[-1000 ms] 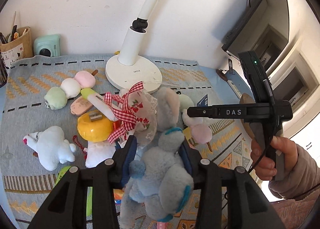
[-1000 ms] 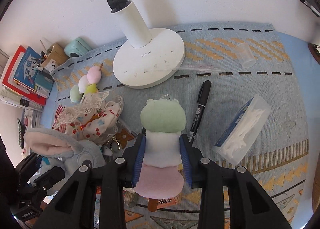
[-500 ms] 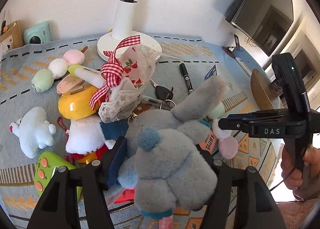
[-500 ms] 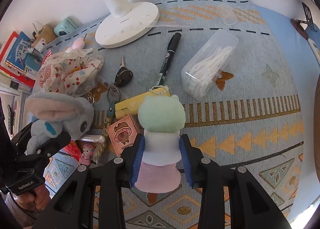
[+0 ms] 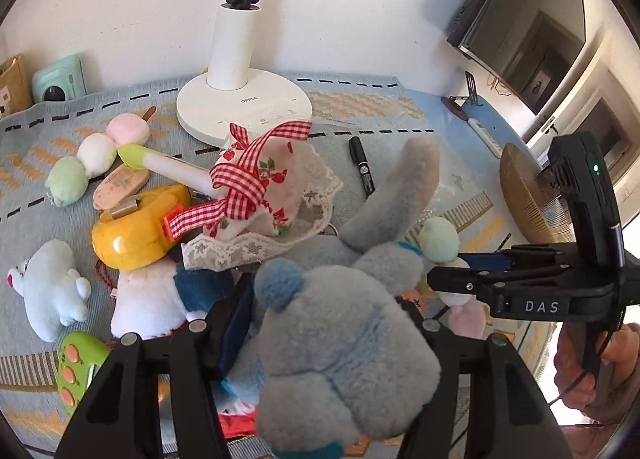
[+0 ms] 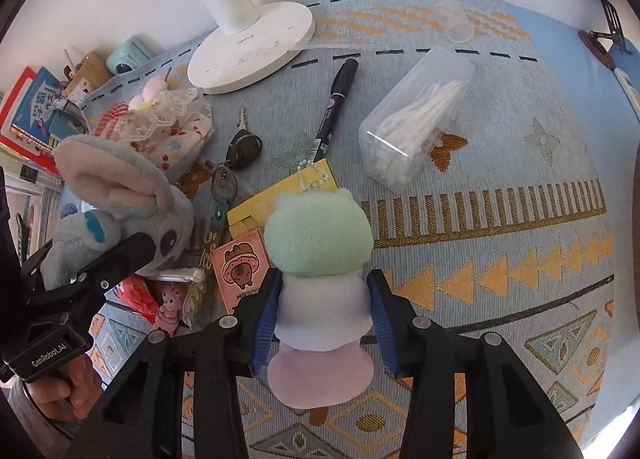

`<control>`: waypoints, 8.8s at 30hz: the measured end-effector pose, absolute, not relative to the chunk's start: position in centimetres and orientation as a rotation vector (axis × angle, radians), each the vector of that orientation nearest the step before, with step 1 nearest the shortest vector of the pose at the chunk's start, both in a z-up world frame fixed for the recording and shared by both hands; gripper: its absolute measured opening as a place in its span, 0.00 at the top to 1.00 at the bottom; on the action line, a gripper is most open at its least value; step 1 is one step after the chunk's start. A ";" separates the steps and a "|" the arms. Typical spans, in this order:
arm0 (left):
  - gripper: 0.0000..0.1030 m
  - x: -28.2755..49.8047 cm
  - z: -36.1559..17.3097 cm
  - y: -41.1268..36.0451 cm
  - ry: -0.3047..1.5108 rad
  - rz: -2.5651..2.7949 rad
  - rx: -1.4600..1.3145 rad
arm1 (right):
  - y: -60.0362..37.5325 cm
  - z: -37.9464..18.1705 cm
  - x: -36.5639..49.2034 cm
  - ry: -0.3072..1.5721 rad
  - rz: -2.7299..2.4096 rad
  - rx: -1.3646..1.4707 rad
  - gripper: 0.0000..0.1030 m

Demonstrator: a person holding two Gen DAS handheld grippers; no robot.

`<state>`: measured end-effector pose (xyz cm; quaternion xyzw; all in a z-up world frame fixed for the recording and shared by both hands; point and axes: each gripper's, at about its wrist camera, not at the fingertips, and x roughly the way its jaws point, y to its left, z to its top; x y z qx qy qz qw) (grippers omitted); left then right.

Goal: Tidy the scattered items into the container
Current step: 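Lift both held plushes and carry them toward the woven basket, then lower the grey plush into the basket with the left tool while the right tool releases the dango plush there, then grasp the pink-white-green dango plush with the left tool while the right tool grasps the clear plastic cup, then carry the dango plush with the left tool into the basket while the right tool drops the cup there, then grasp the white plush with the left tool while the right tool grasps the lace cloth with gingham ribbon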

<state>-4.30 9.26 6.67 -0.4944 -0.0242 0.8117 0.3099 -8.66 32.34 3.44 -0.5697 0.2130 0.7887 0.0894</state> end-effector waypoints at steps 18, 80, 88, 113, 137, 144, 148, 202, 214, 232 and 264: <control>0.47 -0.7 19.0 25.2 -0.104 2.002 -1.024 | 43.2 13.4 2.9 0.813 2.408 -1.401 0.57; 0.20 -1.4 16.8 25.7 -0.199 2.169 -1.240 | 51.1 17.9 5.2 0.548 2.372 -1.140 0.22; 0.20 -5.6 18.6 7.9 -0.136 2.526 -1.209 | 42.4 16.2 -2.0 0.667 2.482 -1.241 0.21; 0.18 -24.6 2.7 0.9 0.327 2.164 -1.502 | 46.7 5.2 -22.5 0.531 2.187 -1.494 0.45; 0.56 -20.7 5.1 2.9 0.287 2.219 -1.429 | 45.5 5.0 -19.2 0.602 2.209 -1.479 0.68; 0.56 -19.2 12.1 0.0 0.148 2.353 -1.324 | 44.0 9.8 -14.6 0.705 2.282 -1.393 0.68; 0.55 -17.9 15.2 1.5 0.113 2.360 -1.250 | 43.2 10.8 -11.5 0.740 2.297 -1.374 0.68; 0.55 -5.2 6.1 60.8 0.477 1.686 -1.254 | 65.0 7.4 14.0 0.862 1.959 -1.241 0.68; 0.26 -3.0 11.7 53.5 0.311 1.769 -1.196 | 60.8 11.9 14.5 0.785 2.077 -1.191 0.47; 0.23 -3.3 15.0 5.4 -0.286 2.621 -1.412 | 40.2 14.6 -1.1 0.715 2.445 -1.385 0.23; 0.23 -11.7 1.9 -6.9 -0.780 2.399 -1.649 | 26.3 4.1 -23.8 0.883 2.203 -1.936 0.23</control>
